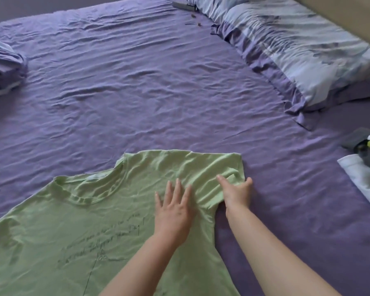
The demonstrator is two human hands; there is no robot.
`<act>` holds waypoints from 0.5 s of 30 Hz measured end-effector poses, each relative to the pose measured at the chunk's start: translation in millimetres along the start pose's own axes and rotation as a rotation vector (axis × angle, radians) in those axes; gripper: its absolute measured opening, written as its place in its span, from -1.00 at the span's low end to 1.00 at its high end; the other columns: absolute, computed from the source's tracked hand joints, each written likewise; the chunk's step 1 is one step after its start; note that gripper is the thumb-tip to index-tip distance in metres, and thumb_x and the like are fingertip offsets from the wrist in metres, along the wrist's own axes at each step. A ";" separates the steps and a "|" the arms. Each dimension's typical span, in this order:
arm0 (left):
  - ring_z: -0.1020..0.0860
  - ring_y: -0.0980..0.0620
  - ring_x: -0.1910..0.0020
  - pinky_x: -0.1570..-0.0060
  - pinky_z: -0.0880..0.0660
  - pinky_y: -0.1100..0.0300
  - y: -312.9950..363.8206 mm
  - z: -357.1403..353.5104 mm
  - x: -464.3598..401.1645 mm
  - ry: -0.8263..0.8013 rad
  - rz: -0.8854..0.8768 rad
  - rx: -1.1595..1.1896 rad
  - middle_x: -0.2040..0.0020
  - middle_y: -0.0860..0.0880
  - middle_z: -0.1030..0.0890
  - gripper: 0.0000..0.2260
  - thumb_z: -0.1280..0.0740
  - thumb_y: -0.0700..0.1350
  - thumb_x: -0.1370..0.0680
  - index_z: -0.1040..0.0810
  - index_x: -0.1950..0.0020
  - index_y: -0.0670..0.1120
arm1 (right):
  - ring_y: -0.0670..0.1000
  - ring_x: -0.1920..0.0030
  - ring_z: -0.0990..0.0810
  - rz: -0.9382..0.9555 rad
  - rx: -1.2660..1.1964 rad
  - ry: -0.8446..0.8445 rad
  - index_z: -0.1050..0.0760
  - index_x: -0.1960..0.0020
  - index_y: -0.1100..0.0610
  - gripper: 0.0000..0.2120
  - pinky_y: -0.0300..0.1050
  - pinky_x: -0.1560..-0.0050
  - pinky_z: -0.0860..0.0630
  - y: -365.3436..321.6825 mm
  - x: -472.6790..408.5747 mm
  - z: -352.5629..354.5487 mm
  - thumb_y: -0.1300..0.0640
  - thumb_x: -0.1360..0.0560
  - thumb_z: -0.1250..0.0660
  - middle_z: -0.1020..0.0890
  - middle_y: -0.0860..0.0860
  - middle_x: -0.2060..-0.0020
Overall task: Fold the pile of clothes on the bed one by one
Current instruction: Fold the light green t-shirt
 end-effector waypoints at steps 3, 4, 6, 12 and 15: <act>0.32 -0.03 -0.51 -0.45 0.25 -0.13 -11.4 14.6 -38.9 0.049 0.033 0.008 -0.55 0.03 0.28 -0.48 0.03 0.02 -0.66 0.23 -0.53 0.12 | 0.20 -0.33 -0.40 0.000 0.057 -0.011 -0.19 -0.41 0.33 -0.15 0.05 -0.31 -0.35 -10.8 -20.3 -4.9 -0.03 -0.33 -0.52 -0.41 0.25 -0.33; 0.30 -0.02 -0.52 -0.47 0.21 -0.11 -16.2 21.6 -53.1 0.075 0.048 0.009 -0.55 0.03 0.27 -0.46 -0.01 -0.09 -0.65 0.22 -0.54 0.11 | 0.22 -0.27 -0.45 0.025 0.085 -0.009 -0.26 -0.33 0.35 -0.23 0.02 -0.22 -0.41 -15.6 -25.4 -6.5 -0.03 -0.33 -0.51 -0.46 0.26 -0.26; 0.21 -0.02 -0.54 -0.50 0.10 -0.07 -28.3 38.6 -82.0 0.165 0.096 -0.005 -0.57 0.05 0.18 -0.36 -0.10 -0.25 -0.58 0.14 -0.55 0.07 | 0.24 -0.15 -0.51 0.112 0.171 0.007 -0.37 -0.16 0.35 -0.40 -0.09 0.03 -0.40 -25.0 -34.5 -7.2 -0.01 -0.35 -0.51 -0.54 0.25 -0.13; -0.23 -0.10 -0.35 -0.27 -0.23 0.07 -41.2 71.0 -123.5 0.274 0.230 0.046 -0.27 -0.04 -0.45 -0.67 -0.16 -0.22 -0.57 -0.47 -0.29 0.01 | 0.23 0.00 -0.54 0.361 0.411 -0.132 -0.48 -0.03 0.18 -0.86 -0.02 0.16 -0.37 -26.4 -42.8 -7.5 0.18 -0.49 -0.28 -0.62 0.18 0.03; -0.32 -0.11 -0.20 -0.12 -0.26 0.07 -45.5 88.1 -130.4 0.406 0.327 0.049 -0.10 -0.05 -0.50 -0.81 -0.23 -0.17 -0.57 -0.58 -0.09 0.02 | 0.21 -0.02 -0.56 0.517 0.315 -0.131 -0.48 -0.10 0.18 -0.79 -0.03 0.12 -0.38 -37.5 -47.3 -3.1 0.32 -0.49 -0.23 -0.62 0.18 0.00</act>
Point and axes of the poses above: each hand's wrist, its own x-axis away from the middle knuckle, its own z-axis out of the back of the hand, y = z × x, the point moved 4 cm from there along -x, towards the middle knuckle
